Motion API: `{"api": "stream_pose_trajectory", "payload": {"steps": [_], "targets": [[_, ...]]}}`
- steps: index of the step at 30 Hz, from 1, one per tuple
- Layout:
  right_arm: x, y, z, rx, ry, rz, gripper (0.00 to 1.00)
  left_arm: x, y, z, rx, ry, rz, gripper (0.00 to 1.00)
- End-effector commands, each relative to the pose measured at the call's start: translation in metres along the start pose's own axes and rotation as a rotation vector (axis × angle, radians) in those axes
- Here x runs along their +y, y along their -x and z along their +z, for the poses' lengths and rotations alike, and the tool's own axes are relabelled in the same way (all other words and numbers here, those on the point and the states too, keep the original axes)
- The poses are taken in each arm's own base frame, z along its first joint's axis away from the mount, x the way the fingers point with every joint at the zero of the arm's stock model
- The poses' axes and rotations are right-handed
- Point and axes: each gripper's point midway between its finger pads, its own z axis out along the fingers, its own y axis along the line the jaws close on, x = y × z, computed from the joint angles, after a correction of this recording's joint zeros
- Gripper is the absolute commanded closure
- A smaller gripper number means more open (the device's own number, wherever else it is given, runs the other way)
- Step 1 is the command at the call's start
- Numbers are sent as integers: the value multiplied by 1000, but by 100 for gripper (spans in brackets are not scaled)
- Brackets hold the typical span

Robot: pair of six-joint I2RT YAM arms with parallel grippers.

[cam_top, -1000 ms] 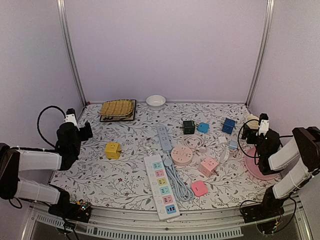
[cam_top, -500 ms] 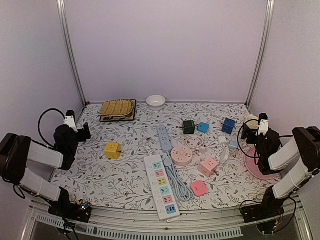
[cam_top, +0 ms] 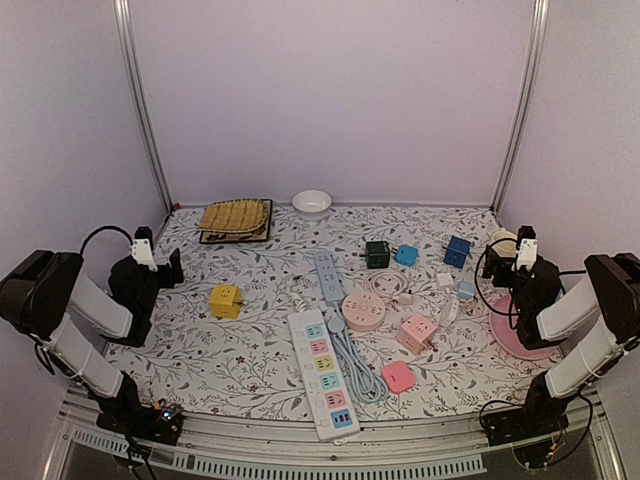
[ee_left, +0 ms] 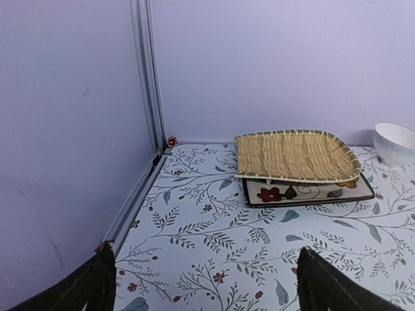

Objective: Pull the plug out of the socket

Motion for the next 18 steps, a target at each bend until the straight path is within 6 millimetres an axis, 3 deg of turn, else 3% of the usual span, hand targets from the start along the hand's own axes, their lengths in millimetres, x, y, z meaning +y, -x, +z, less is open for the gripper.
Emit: {"api": "stream_pose_trajectory", "payload": {"steps": [1,18], "targets": [[1,9,6,-31,11,1,1,5,23,1,-95,20,-9,3],[1,7,8,-19,35,9,1,5,22,1,-87,17,-12,3]]}}
